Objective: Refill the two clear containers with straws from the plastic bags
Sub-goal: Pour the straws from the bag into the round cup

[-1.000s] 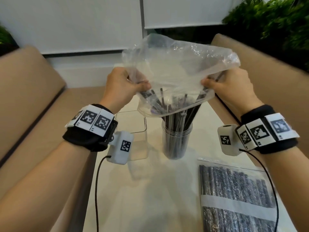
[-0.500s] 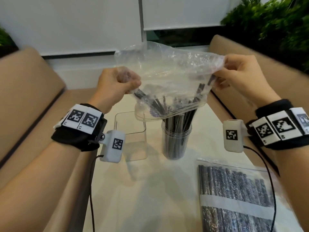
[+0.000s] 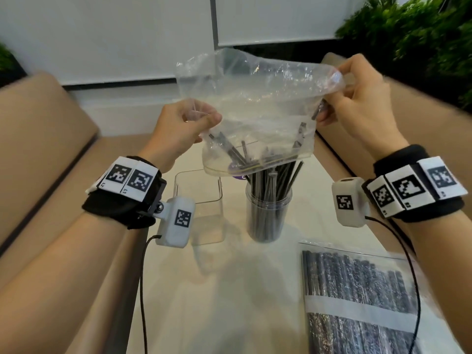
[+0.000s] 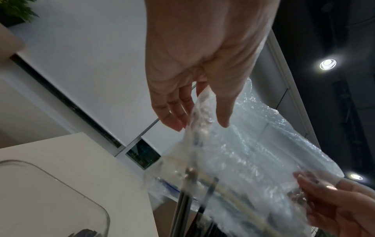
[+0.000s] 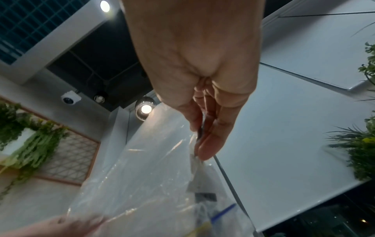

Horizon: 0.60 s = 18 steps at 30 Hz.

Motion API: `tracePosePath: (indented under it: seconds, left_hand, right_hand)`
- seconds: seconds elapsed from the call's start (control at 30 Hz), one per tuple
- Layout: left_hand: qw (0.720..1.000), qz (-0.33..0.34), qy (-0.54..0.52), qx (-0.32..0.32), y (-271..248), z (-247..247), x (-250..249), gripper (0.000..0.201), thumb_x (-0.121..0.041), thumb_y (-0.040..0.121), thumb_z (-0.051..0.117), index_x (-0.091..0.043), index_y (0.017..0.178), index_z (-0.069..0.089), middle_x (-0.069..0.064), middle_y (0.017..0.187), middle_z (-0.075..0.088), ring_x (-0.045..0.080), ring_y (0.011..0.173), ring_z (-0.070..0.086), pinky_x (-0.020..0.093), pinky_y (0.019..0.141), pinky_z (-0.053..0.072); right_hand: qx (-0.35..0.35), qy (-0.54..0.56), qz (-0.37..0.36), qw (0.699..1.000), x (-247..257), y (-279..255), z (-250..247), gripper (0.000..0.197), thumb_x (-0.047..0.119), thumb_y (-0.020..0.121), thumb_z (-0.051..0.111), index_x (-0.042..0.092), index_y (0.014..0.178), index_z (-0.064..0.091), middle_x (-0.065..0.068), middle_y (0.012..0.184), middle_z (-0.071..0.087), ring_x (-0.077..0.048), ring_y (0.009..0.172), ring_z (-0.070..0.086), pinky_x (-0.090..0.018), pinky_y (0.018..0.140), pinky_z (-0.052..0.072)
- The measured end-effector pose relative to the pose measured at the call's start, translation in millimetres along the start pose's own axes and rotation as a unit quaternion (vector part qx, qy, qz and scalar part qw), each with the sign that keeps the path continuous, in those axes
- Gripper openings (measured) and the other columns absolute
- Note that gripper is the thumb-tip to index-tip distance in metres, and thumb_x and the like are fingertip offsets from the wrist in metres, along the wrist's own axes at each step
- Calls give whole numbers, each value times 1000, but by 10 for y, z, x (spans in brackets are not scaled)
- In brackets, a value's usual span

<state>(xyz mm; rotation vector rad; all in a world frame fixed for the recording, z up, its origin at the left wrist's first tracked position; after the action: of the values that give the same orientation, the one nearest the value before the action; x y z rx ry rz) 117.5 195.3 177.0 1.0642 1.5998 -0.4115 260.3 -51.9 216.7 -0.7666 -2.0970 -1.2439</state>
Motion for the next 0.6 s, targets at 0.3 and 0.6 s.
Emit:
tracePosePath:
  seconds: [0.3,0.6]
  left_hand:
    - [999,18,25,-21,30,-131,-36,36,-29,76,82,1,91,70,0,83,71,0,66,61,17,66,46]
    - [1000,-10,0,20,1,-60,-5,12,-24,84,77,-29,92,70,2,101,72,15,93,66,29,81,46]
  right_hand:
    - [61,-109,10,992,-2,-23,-47,33,33,99,52,8,104,72,-9,80,73,-8,65,71,-13,63,58]
    - [26,-60,-40,997,189,-11,-215,29,31,99,52,10,109,70,-9,91,71,3,63,69,-17,63,60]
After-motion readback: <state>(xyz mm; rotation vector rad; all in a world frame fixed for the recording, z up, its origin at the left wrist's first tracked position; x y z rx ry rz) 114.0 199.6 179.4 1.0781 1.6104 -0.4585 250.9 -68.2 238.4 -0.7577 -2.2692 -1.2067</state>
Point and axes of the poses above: each hand's wrist, its own y-axis towards the middle knuckle, its own z-axis out of the palm, x = y × z, the point moved 6 cm from there along y, towards the middle knuckle
